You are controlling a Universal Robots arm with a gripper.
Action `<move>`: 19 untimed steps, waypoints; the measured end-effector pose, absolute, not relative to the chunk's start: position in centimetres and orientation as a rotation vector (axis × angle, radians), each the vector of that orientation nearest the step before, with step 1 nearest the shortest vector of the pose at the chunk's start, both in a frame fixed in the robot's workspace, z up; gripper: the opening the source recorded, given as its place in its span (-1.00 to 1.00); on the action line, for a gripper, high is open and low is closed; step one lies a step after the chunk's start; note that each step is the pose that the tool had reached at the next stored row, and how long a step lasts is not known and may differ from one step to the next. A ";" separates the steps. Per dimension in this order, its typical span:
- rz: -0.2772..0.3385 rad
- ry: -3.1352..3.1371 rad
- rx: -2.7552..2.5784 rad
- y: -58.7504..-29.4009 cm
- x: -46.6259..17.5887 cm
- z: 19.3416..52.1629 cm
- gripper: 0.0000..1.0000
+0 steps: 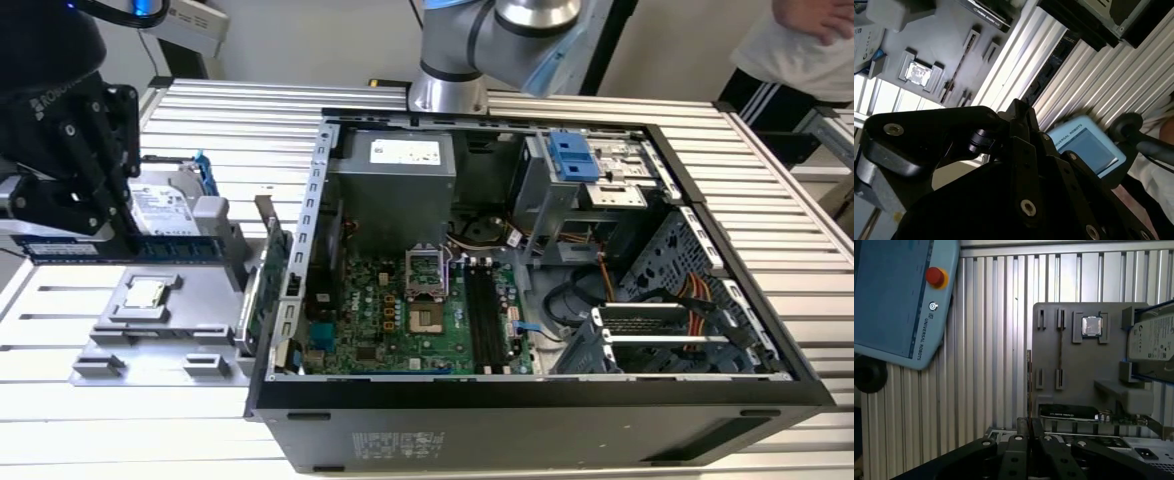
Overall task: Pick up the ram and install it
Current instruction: 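Pick up the ram and move it above insertion slot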
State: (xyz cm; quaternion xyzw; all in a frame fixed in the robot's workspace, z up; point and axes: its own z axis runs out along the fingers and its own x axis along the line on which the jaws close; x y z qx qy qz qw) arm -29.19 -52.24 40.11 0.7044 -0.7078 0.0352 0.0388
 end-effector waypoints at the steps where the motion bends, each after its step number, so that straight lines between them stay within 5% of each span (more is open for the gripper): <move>1: 0.108 -2.170 2.160 -52.2 -29.1 40.1 -1.00; 19: 0.108 -2.170 2.160 -52.2 -26.8 40.1 -1.00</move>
